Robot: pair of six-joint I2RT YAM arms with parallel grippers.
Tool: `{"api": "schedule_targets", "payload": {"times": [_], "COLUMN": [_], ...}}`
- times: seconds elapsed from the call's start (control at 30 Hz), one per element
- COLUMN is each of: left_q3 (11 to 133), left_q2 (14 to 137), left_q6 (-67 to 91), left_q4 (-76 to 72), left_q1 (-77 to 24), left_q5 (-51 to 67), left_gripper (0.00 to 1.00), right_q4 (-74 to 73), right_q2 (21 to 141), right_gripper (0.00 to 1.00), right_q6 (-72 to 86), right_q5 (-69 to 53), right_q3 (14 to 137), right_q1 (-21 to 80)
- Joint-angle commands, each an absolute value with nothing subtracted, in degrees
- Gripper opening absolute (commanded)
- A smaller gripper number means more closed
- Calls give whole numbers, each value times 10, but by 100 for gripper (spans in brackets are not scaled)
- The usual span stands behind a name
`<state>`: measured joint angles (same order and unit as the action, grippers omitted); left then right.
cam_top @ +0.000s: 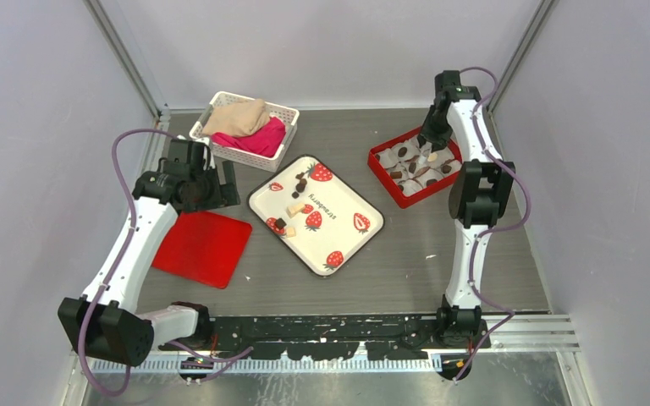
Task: Pack the chocolate
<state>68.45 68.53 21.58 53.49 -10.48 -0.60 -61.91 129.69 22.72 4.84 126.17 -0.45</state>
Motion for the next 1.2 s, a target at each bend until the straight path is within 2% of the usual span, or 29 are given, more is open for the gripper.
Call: {"api": "schedule_targets", "payload": {"times": [0.0,0.33,0.73,0.87,1.0,1.17], "left_q3": [712,715,713,711,711,708], "left_q2": [684,691,687,683,681,675], "left_q6": [212,219,226,229,232,235], "left_q4": [526,520,519,519,520,522], "left_q1": [-102,-102,-102,-103,-102,-103], "left_q5": [-19,-16,-11,-10,-10,-8], "left_gripper": [87,87,87,87,87,87], "right_q4": [-605,-588,-588,-592,-593,-593], "right_q2": [1271,1233,1247,1252,1252,1248], "right_gripper": [1,1,4,15,36,42], "right_q6": [234,228,224,221,218,215], "right_q5": [45,41,26,21,20,18], "right_q3": [1262,1191,1228,1233,1232,1232], "right_q1": [-8,-9,-9,-10,-9,-9]}}
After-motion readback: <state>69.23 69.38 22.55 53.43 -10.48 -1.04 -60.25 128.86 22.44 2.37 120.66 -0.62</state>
